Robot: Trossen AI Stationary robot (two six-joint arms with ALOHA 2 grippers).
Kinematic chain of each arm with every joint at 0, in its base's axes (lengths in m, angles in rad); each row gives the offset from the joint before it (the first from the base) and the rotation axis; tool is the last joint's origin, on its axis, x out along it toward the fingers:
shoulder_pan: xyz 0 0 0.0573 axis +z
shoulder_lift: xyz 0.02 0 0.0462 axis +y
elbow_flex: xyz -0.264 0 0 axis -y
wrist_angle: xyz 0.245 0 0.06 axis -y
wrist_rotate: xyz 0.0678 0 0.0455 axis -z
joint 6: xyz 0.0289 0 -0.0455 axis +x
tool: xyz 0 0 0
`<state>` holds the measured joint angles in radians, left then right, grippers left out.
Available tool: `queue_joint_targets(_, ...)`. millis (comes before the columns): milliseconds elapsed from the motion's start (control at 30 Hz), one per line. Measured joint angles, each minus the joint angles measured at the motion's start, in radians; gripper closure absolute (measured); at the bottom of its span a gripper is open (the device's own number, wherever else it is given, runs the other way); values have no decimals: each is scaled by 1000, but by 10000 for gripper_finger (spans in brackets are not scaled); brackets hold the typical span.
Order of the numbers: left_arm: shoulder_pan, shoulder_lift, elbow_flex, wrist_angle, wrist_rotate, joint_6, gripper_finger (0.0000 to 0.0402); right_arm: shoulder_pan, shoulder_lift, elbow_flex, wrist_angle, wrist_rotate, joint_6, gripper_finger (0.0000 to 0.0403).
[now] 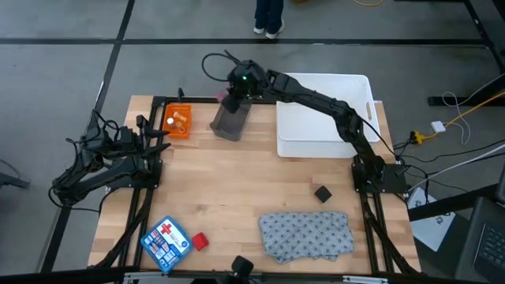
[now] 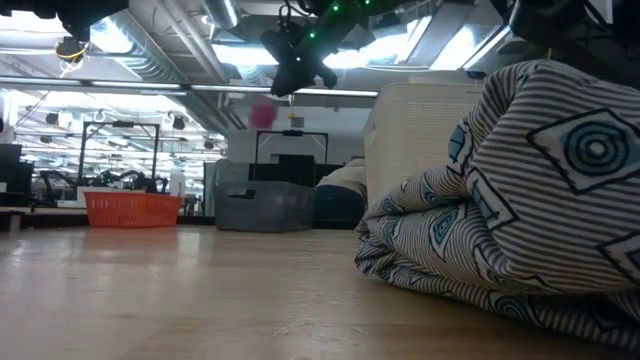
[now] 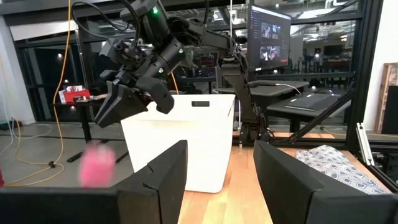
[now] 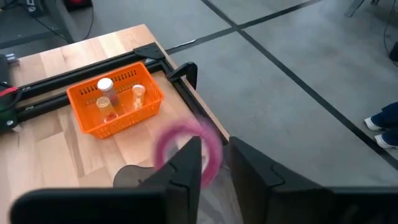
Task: Pick & place medical supplies in basket/bin
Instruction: Put the pink bandage into the black bin, then put the red bandage into the black bin
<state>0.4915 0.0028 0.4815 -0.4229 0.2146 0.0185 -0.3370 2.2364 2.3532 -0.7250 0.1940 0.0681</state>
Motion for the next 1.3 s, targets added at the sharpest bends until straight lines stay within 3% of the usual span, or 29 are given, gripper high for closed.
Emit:
queue_joint_targets(567,0,0,0,0,0,0,222,2,0,0,-1,-17,4,301)
queue_joint_targets(733,0,0,0,0,0,0,222,27,0,0,-1,-141,18,301)
queue_joint_targets(867,0,0,0,-1,21,-5,222,100,0,-18,-9,-219,-55,301)
queue_joint_targets(1067,0,16,0,0,171,-23,222,258,2,-85,-32,-232,-201,301)
queue_joint_targets(1167,0,38,0,2,140,-23,222,323,2,-114,-54,-231,-208,301)
queue_joint_targets(1300,0,74,-1,1,92,-23,222,437,2,-177,-23,-118,-207,301)
